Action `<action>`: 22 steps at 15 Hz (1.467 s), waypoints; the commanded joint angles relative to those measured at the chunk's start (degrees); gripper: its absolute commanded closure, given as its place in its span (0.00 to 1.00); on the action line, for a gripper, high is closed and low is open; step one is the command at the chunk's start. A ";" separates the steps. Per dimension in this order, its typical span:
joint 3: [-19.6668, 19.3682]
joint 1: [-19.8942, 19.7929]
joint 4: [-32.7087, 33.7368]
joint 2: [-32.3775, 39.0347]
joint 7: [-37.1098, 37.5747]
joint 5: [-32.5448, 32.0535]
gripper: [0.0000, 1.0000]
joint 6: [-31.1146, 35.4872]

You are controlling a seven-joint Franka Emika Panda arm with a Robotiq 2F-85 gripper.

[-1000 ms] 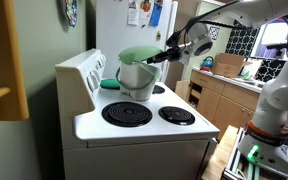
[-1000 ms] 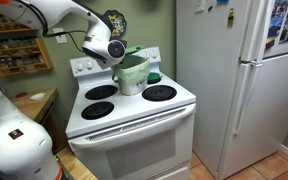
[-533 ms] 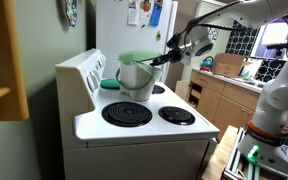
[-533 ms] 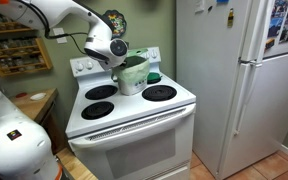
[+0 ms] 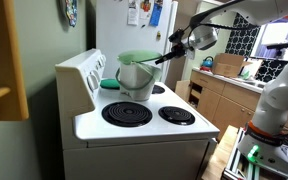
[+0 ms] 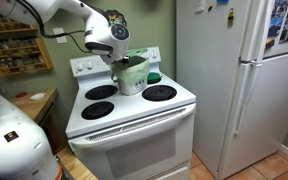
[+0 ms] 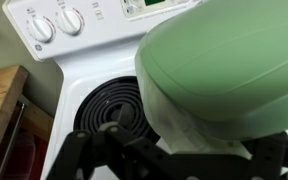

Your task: Close the open bin

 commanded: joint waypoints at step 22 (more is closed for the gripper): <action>-6.63 -4.52 13.94 -7.65 -20.74 -47.55 0.00 -26.60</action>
